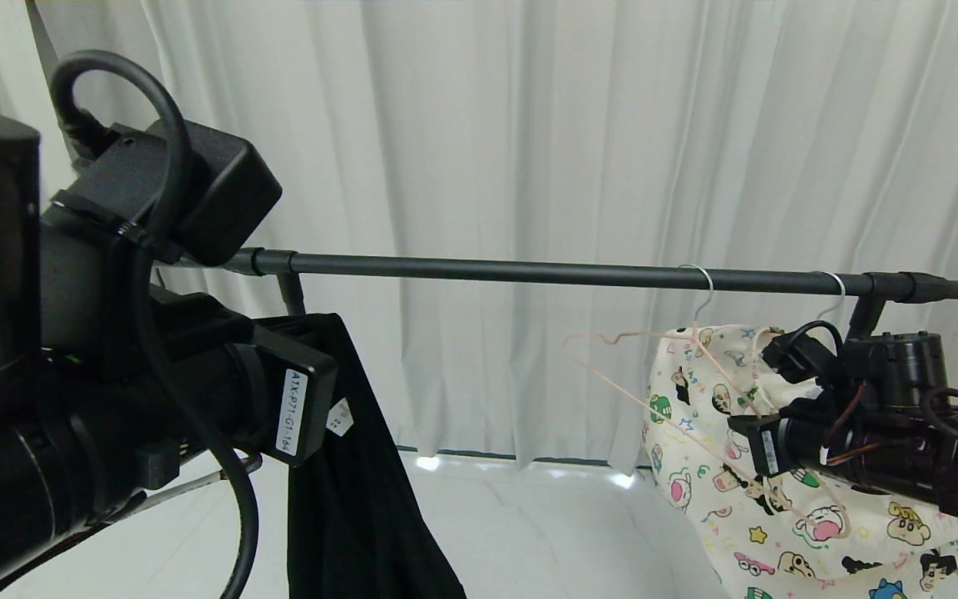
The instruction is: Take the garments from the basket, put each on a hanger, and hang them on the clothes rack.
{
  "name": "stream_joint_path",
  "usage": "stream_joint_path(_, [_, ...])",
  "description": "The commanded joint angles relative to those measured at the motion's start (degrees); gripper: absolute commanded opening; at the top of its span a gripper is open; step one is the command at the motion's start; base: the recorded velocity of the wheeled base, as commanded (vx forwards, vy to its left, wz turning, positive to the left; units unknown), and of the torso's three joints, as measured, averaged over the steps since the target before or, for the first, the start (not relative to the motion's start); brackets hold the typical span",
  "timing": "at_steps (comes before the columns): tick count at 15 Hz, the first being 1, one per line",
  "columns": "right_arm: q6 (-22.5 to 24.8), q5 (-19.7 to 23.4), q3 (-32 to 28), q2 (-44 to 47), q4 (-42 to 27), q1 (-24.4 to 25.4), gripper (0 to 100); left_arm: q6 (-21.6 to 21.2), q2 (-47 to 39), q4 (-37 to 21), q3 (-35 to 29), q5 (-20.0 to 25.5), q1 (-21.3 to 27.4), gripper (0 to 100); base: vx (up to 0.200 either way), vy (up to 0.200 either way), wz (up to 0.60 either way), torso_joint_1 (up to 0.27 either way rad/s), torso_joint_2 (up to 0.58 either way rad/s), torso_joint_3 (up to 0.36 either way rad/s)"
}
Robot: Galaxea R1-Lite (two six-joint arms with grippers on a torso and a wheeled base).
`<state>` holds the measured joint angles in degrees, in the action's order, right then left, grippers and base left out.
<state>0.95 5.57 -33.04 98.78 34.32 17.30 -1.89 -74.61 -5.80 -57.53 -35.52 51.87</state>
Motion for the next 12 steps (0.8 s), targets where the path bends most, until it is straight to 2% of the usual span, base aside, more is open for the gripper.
stream_joint_path(1, [-1.83,-0.12,-0.01,-2.89,0.05,0.28,0,-0.22,0.08,1.23,1.72,-0.07,-0.02,0,0.000,0.000,0.00,0.000,0.00,0.000])
stream_joint_path(7, [-2.80,-0.30,0.96,-9.04,0.05,0.63,0,-0.22,0.16,1.41,1.72,-0.86,-0.02,0,0.000,0.000,0.00,0.000,0.00,0.000])
stream_joint_path(12, [-2.53,-0.30,6.49,-15.99,0.05,0.63,0,-0.31,0.25,1.32,1.80,-3.24,0.16,0,0.000,0.000,0.00,0.000,0.00,0.000])
